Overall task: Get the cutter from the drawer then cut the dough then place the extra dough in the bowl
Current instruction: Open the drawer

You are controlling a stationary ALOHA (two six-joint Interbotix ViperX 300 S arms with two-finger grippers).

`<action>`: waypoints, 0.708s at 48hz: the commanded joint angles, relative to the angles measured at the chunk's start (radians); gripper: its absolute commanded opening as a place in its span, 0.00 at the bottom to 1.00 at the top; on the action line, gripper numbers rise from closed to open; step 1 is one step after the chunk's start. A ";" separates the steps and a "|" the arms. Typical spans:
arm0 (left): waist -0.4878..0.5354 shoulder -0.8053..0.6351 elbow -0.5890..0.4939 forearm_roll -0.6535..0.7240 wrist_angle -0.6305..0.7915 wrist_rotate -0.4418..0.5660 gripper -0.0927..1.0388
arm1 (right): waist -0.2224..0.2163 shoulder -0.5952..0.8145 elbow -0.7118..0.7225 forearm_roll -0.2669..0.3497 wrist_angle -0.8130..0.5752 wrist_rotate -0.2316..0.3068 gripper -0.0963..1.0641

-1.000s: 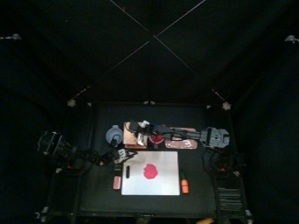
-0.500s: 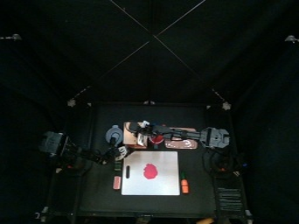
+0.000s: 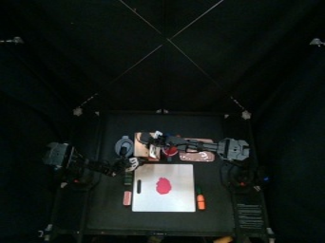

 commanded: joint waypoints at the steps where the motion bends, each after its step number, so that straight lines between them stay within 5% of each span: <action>1: 0.017 -0.008 -0.008 0.005 0.002 0.003 0.87 | 0.012 0.008 0.002 0.002 0.006 0.002 0.13; 34: 0.064 0.048 -0.032 0.008 -0.014 0.011 0.84 | 0.020 0.017 0.002 0.002 0.008 0.009 0.13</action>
